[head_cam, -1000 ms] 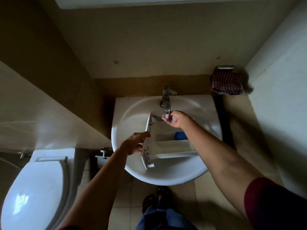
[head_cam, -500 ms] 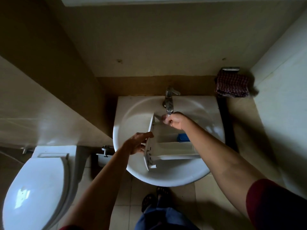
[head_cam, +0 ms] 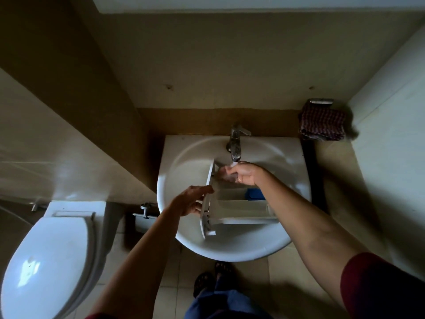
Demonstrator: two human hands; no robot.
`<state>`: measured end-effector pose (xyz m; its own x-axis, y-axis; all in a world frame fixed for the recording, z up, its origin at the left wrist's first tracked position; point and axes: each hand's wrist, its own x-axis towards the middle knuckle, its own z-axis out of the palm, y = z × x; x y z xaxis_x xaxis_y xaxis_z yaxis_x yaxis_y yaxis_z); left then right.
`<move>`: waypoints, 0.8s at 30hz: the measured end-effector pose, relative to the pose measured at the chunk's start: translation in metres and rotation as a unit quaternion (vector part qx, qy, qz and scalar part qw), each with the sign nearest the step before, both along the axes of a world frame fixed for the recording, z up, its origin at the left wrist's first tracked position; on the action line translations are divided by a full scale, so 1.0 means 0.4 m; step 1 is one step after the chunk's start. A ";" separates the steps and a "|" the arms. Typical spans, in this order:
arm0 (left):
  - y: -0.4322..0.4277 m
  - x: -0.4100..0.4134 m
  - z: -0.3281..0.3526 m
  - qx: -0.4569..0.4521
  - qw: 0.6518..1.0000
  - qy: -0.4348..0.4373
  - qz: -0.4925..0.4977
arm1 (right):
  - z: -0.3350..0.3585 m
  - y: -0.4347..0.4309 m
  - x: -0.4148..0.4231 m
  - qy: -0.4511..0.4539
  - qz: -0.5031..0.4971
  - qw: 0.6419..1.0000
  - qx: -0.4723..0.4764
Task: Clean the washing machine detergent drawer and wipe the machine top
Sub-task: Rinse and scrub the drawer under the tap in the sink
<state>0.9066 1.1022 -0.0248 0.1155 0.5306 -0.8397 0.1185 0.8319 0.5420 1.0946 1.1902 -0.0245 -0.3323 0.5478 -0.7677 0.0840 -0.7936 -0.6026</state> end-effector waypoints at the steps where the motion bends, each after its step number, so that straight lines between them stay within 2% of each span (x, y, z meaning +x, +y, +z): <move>1: -0.001 0.002 0.002 0.000 1.000 0.001 0.001 | 0.005 -0.005 0.001 0.004 0.018 1.000 -0.005; 3: -0.005 0.005 0.008 0.000 1.000 0.005 0.006 | 0.015 -0.009 -0.001 -0.002 -0.012 1.000 -0.002; 5: -0.011 0.008 0.012 0.000 1.000 0.015 0.017 | 0.010 -0.006 -0.002 0.022 -0.119 0.992 -0.025; 8: -0.021 0.007 0.016 0.007 0.999 0.029 0.036 | 0.003 -0.003 -0.007 0.142 -0.260 0.949 -0.112; 10: -0.026 0.002 0.015 0.016 0.998 0.040 0.042 | -0.001 -0.007 -0.012 0.199 -0.305 0.920 -0.147; 12: -0.029 -0.003 0.015 0.028 0.997 0.050 0.045 | -0.007 -0.014 -0.009 0.207 -0.265 0.933 -0.128; 13: -0.029 -0.006 0.016 0.036 0.997 0.055 0.045 | -0.009 -0.018 -0.003 0.184 -0.204 0.956 -0.105; 15: -0.027 -0.013 0.017 0.063 0.995 0.072 0.043 | -0.009 -0.026 0.007 0.116 -0.016 0.991 -0.064; 17: -0.023 -0.020 0.020 0.088 0.991 0.090 0.049 | -0.005 -0.029 0.018 0.084 0.140 0.985 -0.063; 18: -0.020 -0.023 0.022 0.097 0.989 0.098 0.051 | 0.000 -0.028 0.021 0.069 0.175 0.980 -0.069; 19: -0.018 -0.026 0.024 0.103 0.988 0.108 0.049 | 0.007 -0.024 0.022 0.044 0.179 0.980 -0.070; 21: -0.016 -0.026 0.028 0.108 0.986 0.124 0.040 | 0.008 -0.012 0.024 -0.025 0.108 0.993 -0.042; 22: -0.016 -0.024 0.030 0.110 0.985 0.129 0.037 | 0.005 -0.009 0.021 -0.033 0.042 0.998 -0.030; 24: -0.019 -0.019 0.032 0.114 0.984 0.135 0.037 | -0.003 -0.008 0.014 0.015 -0.110 0.993 -0.036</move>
<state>0.8991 1.0948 -0.0119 -0.1417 0.7068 -0.6930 0.2277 0.7046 0.6721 1.1004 1.1872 -0.0257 -0.2331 0.5544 -0.7989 -0.1130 -0.8314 -0.5440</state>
